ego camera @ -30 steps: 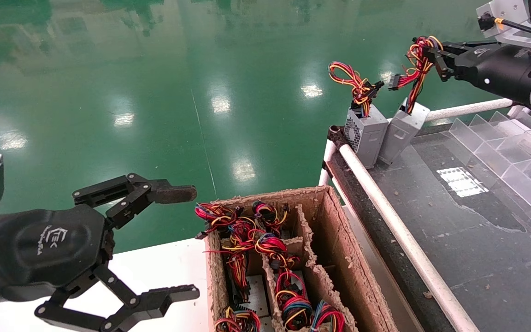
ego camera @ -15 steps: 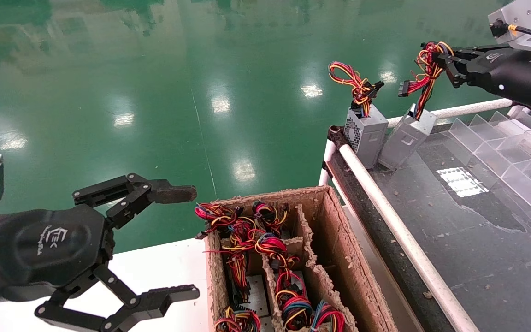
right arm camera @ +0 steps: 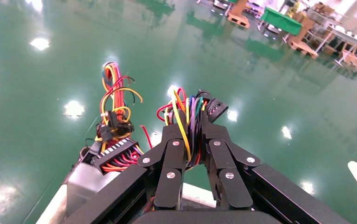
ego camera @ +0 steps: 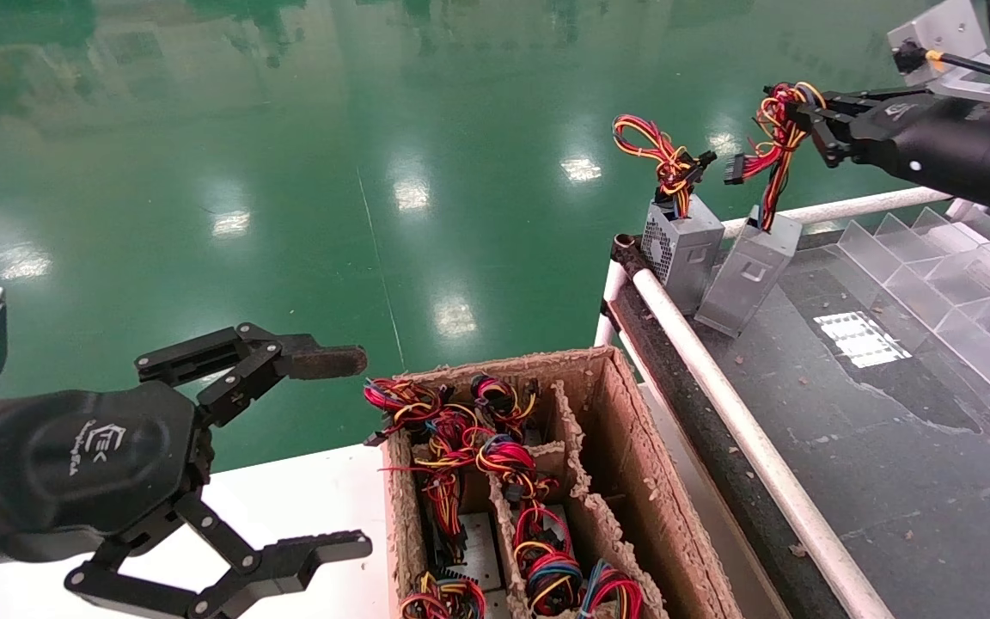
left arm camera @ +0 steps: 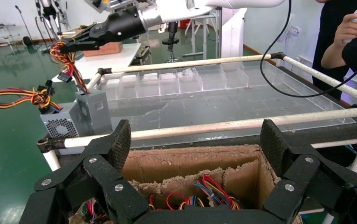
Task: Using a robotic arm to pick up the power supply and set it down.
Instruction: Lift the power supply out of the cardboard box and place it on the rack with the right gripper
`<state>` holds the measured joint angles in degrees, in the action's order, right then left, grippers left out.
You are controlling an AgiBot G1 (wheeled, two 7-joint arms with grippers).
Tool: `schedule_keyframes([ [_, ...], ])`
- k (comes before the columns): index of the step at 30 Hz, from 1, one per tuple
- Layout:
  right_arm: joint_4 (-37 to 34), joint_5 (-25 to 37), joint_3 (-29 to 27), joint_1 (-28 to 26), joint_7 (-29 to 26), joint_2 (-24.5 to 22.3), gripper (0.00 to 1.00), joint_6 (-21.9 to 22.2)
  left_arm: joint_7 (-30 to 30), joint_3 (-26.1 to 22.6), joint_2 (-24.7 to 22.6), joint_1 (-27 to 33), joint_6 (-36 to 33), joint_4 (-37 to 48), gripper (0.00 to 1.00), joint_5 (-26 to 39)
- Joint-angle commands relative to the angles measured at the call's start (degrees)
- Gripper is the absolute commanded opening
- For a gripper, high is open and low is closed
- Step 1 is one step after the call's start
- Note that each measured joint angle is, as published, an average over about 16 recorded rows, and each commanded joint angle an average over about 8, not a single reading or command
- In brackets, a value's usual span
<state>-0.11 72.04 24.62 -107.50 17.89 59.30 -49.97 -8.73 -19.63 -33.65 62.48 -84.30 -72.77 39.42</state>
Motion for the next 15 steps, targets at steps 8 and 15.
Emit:
schedule_keyframes([
  [8,-0.42,-0.22,-0.16,-0.44,-1.81,3.02,0.00,2.50,0.00,-0.01,0.00,0.00,0.00,0.00,1.00,-0.01],
  [15,-0.14,0.37,0.26,-0.56,-2.17,4.89,0.00,2.93,0.01,-0.02,0.01,0.00,0.01,0.00,1.00,-0.01],
])
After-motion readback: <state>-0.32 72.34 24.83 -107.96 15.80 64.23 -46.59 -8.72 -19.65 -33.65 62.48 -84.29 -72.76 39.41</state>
